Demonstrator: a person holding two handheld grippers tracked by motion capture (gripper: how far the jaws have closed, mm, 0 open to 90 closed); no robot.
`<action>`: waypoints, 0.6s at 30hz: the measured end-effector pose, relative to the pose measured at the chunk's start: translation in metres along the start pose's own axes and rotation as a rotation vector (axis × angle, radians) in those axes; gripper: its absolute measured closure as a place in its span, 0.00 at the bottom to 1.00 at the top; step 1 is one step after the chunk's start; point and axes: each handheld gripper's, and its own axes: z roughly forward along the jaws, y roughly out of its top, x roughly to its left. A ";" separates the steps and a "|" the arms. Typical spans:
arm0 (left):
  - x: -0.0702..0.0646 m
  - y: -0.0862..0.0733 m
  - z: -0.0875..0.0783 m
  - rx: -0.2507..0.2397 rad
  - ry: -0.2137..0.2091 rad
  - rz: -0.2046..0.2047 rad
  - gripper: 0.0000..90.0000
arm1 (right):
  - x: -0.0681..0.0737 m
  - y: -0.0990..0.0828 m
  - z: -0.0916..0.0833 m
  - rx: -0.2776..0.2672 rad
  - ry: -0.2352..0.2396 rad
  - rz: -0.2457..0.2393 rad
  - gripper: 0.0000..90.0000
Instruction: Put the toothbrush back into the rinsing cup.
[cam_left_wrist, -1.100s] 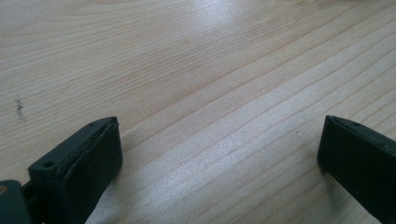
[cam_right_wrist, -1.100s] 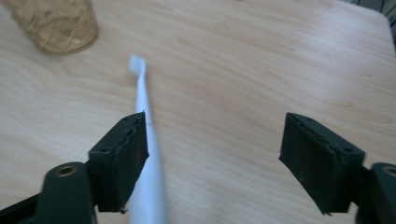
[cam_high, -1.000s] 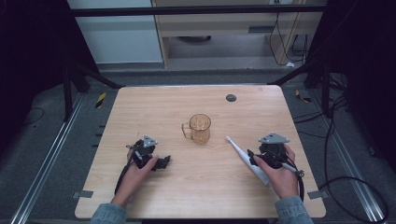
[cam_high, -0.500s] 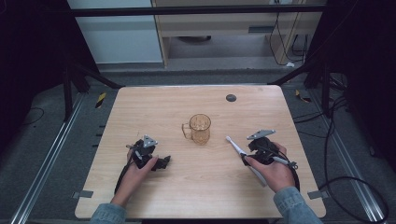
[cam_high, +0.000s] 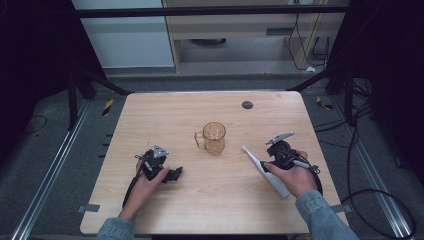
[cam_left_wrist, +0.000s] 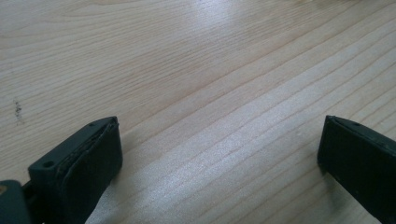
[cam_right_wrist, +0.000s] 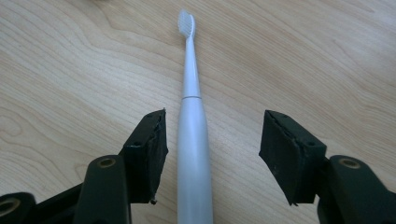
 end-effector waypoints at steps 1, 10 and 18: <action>0.000 0.000 0.000 0.000 0.000 0.000 0.00 | 0.000 0.000 0.001 0.003 0.003 0.000 0.46; 0.000 0.000 0.000 -0.001 0.000 -0.001 0.00 | 0.004 0.011 0.011 0.040 0.029 -0.027 0.46; 0.000 0.000 0.000 -0.001 0.000 -0.002 0.00 | 0.007 0.016 0.018 0.069 0.017 -0.027 0.37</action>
